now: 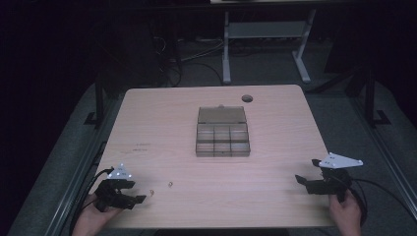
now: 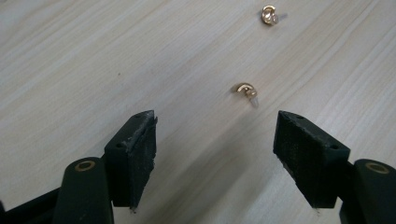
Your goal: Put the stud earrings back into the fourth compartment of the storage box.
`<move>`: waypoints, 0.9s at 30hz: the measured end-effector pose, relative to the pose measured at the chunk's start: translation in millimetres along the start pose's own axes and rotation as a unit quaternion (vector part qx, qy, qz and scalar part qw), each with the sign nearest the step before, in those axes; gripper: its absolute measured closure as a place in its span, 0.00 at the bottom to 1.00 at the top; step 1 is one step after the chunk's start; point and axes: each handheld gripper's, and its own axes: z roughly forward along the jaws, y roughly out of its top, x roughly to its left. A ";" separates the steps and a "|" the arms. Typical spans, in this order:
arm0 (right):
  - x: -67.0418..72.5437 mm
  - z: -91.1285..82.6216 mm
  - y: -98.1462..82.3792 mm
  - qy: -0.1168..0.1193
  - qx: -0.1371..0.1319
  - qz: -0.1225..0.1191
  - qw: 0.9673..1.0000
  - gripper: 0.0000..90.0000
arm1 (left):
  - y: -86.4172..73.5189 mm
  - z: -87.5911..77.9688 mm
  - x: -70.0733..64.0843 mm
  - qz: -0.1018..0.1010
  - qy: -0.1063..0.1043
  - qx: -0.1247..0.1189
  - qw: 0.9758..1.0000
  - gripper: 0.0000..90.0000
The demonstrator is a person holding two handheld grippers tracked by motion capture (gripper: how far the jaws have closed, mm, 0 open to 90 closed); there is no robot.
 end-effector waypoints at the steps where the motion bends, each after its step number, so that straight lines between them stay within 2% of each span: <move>1: -0.7 0.7 -0.3 0.001 0.003 0.002 1.000 0.16 | 1.2 0.3 -0.5 0.002 -0.001 0.002 1.000 0.33; 9: 6.0 7.3 2.7 0.016 0.014 -0.024 0.999 0.16 | 8.8 1.6 -4.0 0.015 0.000 0.003 1.000 0.33; 20: 11.2 13.8 4.2 0.025 0.032 -0.038 0.998 0.16 | 19.2 4.9 -9.8 0.031 -0.001 0.005 1.000 0.38; 27: 10.3 14.2 3.7 0.025 0.030 -0.035 0.999 0.16 | 24.6 10.9 -12.0 0.038 -0.001 0.024 0.999 0.44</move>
